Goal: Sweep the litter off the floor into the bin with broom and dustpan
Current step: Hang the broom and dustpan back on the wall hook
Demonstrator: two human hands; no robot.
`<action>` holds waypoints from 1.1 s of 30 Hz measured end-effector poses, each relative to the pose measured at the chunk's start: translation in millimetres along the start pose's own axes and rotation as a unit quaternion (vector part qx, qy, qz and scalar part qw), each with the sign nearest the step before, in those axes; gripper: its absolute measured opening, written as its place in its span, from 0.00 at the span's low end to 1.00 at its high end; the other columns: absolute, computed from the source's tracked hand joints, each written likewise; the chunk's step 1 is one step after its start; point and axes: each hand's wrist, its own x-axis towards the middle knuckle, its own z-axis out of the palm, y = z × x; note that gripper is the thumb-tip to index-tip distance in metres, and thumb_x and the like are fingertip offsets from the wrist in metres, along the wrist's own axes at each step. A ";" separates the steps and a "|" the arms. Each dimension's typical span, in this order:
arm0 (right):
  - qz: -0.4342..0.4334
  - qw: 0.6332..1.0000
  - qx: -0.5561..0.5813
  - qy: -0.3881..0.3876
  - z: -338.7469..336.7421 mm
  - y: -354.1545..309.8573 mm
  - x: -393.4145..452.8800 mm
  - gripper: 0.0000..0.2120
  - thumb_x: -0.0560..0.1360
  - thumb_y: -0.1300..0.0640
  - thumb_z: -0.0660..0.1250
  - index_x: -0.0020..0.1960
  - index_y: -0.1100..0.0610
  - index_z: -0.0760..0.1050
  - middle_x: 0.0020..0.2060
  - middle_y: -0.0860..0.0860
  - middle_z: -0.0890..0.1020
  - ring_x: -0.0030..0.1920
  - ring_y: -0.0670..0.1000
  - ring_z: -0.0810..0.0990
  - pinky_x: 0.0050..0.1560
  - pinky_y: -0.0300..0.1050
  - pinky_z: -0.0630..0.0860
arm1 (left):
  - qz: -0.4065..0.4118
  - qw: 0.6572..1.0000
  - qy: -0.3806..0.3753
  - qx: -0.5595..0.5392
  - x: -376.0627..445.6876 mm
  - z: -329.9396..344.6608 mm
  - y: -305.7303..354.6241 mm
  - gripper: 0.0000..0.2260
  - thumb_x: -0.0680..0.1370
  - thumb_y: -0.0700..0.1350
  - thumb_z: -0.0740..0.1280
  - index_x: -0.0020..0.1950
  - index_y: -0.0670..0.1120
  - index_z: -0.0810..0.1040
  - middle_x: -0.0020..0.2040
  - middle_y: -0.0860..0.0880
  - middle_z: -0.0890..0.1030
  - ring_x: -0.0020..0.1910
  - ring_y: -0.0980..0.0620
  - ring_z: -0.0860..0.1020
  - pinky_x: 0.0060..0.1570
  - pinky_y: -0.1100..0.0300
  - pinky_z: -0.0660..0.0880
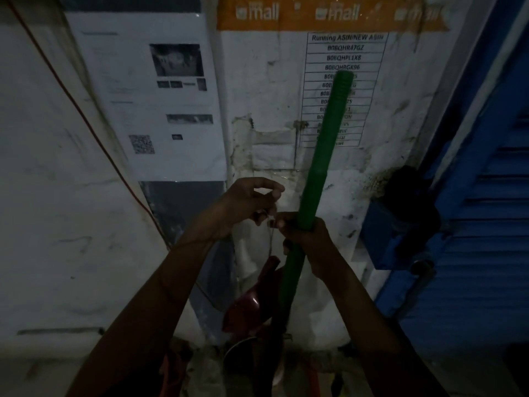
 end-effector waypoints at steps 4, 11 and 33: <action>-0.008 0.999 -0.037 0.023 21.1 -0.1 6.4 0.06 0.74 0.65 0.73 0.51 0.63 0.81 0.43 0.58 0.86 0.31 0.54 0.78 0.32 0.46 0.77 | 0.004 1.000 0.000 -0.003 -1.6 -12.1 -0.6 0.12 0.80 0.42 0.70 0.63 0.42 0.80 0.34 0.46 0.82 0.34 0.48 0.76 0.32 0.61 0.75; -0.029 0.994 -0.083 0.063 21.4 -17.3 19.8 0.01 0.74 0.65 0.72 0.43 0.61 0.82 0.40 0.56 0.86 0.30 0.51 0.78 0.32 0.44 0.77 | 0.028 0.998 0.023 -0.055 -5.6 -33.5 -5.7 0.18 0.74 0.31 0.73 0.63 0.41 0.79 0.37 0.45 0.85 0.42 0.48 0.83 0.51 0.57 0.82; -0.266 0.942 -0.081 0.189 6.2 -348.1 116.2 0.05 0.68 0.65 0.77 0.41 0.61 0.80 0.37 0.57 0.85 0.32 0.57 0.81 0.28 0.43 0.74 | 0.422 0.876 0.208 0.108 93.3 -53.4 277.0 0.09 0.74 0.35 0.76 0.53 0.38 0.82 0.39 0.40 0.85 0.34 0.49 0.85 0.29 0.60 0.78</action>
